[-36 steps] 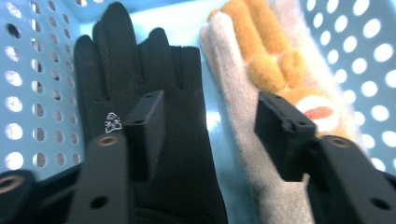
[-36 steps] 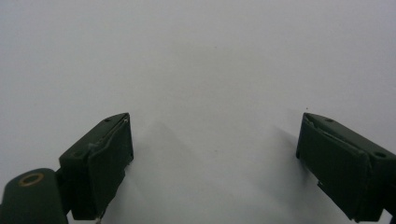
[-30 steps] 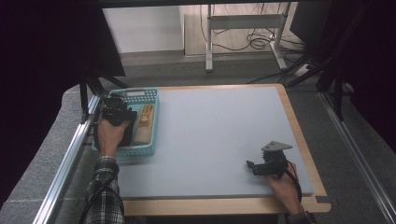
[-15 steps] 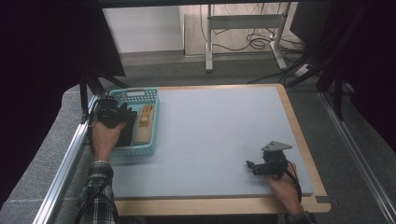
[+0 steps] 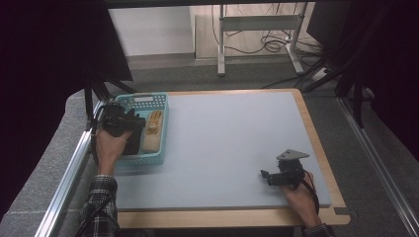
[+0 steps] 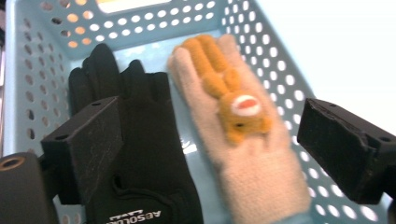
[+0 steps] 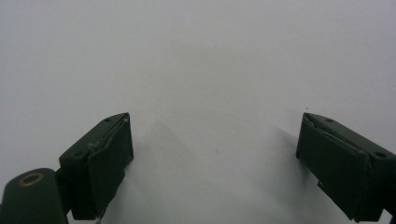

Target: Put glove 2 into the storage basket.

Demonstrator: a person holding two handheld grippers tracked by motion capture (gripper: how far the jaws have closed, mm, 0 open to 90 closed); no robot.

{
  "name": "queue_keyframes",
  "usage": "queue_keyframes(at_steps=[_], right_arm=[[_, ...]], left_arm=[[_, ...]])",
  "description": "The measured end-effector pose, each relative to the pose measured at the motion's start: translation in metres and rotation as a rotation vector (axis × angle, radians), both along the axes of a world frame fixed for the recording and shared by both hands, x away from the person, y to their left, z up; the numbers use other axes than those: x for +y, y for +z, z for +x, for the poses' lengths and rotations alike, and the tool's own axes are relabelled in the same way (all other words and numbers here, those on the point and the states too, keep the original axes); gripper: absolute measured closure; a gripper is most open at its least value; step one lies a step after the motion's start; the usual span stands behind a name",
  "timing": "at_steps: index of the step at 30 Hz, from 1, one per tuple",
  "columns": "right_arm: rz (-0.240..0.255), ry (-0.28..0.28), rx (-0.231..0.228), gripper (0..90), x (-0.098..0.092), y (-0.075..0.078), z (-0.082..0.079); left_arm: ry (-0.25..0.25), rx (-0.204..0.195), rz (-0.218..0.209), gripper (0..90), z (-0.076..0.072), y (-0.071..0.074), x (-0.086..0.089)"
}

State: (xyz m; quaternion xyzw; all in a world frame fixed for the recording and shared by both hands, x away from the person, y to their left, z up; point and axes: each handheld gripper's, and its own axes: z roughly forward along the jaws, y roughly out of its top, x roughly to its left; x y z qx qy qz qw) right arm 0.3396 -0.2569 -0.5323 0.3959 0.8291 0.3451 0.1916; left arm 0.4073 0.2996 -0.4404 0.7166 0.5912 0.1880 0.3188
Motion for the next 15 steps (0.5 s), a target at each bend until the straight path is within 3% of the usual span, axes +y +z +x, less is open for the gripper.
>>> queue_keyframes(at_steps=[9,15], right_arm=[[-0.001,0.001,0.0,10.3,0.0,0.0,0.0],[-0.002,0.001,0.0,10.3,0.0,0.0,0.0]], left_arm=[[-0.071,-0.026,-0.002,2.7,-0.011,0.004,-0.019],[-0.142,-0.065,-0.015,1.2,-0.023,0.007,-0.041]])
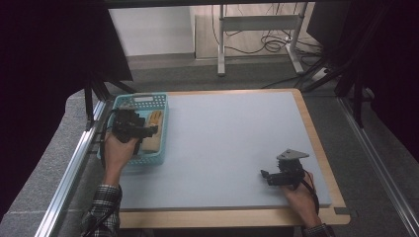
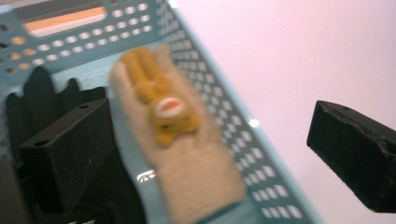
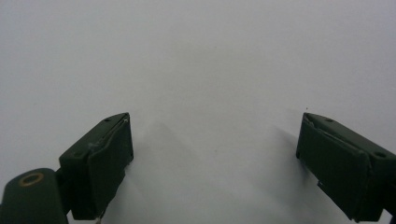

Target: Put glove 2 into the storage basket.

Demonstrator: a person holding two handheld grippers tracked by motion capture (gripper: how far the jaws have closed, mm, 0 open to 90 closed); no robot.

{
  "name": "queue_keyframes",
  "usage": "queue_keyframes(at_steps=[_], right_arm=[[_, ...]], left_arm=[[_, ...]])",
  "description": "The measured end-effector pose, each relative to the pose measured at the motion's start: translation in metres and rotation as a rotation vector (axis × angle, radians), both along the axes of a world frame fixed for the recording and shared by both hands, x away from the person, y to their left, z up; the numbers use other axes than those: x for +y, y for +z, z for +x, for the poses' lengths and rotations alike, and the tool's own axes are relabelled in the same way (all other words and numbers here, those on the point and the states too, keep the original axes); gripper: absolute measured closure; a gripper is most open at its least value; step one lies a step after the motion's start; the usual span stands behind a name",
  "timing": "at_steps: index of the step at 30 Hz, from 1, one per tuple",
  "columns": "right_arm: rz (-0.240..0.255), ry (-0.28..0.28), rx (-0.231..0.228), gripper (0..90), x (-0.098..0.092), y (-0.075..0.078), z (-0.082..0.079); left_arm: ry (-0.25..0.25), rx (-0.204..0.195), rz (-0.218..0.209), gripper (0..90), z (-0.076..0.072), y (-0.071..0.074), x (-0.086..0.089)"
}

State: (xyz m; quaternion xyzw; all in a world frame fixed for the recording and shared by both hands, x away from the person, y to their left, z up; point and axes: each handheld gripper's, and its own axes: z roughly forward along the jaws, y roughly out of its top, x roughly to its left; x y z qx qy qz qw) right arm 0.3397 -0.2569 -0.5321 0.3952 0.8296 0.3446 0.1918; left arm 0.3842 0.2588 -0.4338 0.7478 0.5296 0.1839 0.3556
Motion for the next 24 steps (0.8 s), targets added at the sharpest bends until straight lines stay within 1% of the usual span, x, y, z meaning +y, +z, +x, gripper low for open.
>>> queue_keyframes(at_steps=[1,5,6,7,9,10,12,13,15,16,17,18,19,23,24], right_arm=[[0.0,0.0,0.0,10.3,0.0,0.0,0.0],[0.0,0.0,0.0,10.3,0.0,0.0,0.0],[0.0,0.0,-0.001,10.3,0.0,0.0,0.0],[0.0,0.0,-0.001,10.3,0.0,0.0,0.0],[0.0,-0.001,0.0,10.3,0.0,0.0,0.0],[0.0,0.0,-0.001,10.3,0.0,0.0,0.0],[0.0,0.0,-0.001,10.3,0.0,0.0,0.0],[0.0,0.0,-0.001,10.3,0.0,0.0,0.0],[0.0,0.0,-0.001,10.3,0.0,0.0,0.0],[0.0,-0.001,0.0,10.3,0.0,0.0,0.0],[0.0,-0.001,-0.001,10.3,0.0,0.0,0.0],[0.001,-0.001,0.0,10.3,0.0,0.0,0.0],[0.001,-0.002,-0.001,10.3,0.0,0.0,0.0],[0.0,-0.001,0.0,10.3,0.0,0.0,0.0],[0.0,-0.001,0.0,10.3,0.0,0.0,0.0]], left_arm=[[0.0,0.0,0.0,0.9,0.0,0.0,0.0],[-0.046,-0.017,-0.001,0.0,-0.008,-0.001,-0.017],[-0.065,-0.027,0.001,0.0,-0.011,-0.002,-0.024],[-0.077,-0.032,-0.004,0.0,-0.013,-0.002,-0.028],[-0.104,-0.04,-0.018,0.0,-0.017,-0.004,-0.037],[-0.136,-0.053,-0.024,0.0,-0.022,-0.007,-0.048],[-0.172,-0.056,-0.026,0.0,-0.028,-0.01,-0.06],[-0.172,-0.056,-0.026,0.0,-0.028,-0.01,-0.06],[-0.211,-0.068,-0.037,0.0,-0.035,-0.014,-0.074],[-0.23,-0.066,-0.037,0.0,-0.038,-0.016,-0.081],[-0.252,-0.076,-0.04,0.0,-0.042,-0.02,-0.089],[-0.266,-0.076,-0.039,0.0,-0.045,-0.023,-0.093],[-0.292,-0.074,-0.04,0.0,-0.049,-0.028,-0.103],[-0.334,-0.072,-0.009,0.0,-0.057,-0.044,-0.121],[-0.353,-0.063,0.016,0.0,-0.061,-0.055,-0.131]])
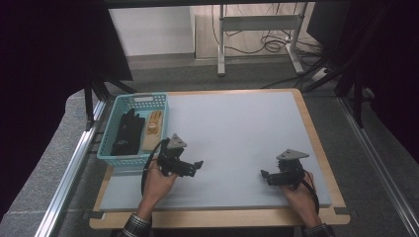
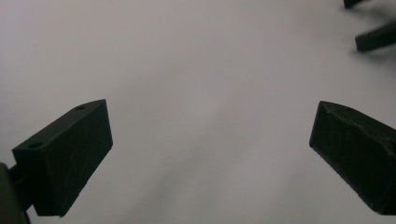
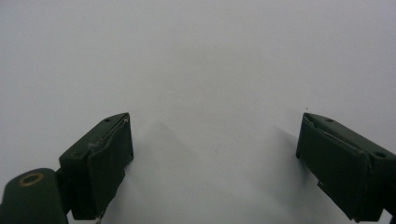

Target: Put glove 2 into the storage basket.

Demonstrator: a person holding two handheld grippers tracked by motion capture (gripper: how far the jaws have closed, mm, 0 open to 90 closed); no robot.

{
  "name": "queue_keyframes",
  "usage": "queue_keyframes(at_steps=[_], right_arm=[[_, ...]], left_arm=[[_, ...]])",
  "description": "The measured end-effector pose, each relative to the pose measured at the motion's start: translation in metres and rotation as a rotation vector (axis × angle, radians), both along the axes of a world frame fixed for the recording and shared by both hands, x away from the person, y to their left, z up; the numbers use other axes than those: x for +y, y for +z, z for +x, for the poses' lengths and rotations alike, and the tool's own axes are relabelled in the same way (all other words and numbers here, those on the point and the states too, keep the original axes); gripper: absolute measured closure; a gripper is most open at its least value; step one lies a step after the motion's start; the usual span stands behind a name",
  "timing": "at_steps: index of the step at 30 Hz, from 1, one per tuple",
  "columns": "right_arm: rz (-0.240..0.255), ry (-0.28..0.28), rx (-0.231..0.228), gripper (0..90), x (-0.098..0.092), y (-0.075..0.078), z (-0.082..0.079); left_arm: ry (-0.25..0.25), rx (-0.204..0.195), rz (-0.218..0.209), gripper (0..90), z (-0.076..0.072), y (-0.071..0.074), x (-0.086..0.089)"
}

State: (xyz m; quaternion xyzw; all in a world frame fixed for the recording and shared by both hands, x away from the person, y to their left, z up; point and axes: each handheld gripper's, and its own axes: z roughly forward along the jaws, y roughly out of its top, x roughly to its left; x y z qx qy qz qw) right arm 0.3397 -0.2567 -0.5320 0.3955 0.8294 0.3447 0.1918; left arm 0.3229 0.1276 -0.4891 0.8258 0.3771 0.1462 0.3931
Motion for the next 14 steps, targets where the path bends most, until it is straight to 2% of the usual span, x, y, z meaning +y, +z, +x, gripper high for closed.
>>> queue_keyframes(at_steps=[1,2,5,8,14], right_arm=[[0.0,0.0,0.0,10.3,0.0,0.0,0.0],[0.0,0.0,0.0,10.3,0.0,0.0,0.0],[0.001,0.0,0.0,10.3,0.0,0.0,0.0],[0.001,-0.001,0.0,10.3,0.0,0.0,0.0],[-0.001,0.001,-0.001,10.3,0.0,0.0,0.0]], left_arm=[[-0.008,0.005,0.011,0.0,-0.001,-0.006,-0.005],[-0.008,0.005,0.011,0.0,-0.001,-0.006,-0.005],[-0.022,0.026,0.03,0.0,-0.004,-0.023,-0.015],[-0.021,0.04,0.074,0.0,-0.005,-0.04,-0.023],[-0.023,0.046,0.079,0.0,-0.008,-0.044,-0.023]])
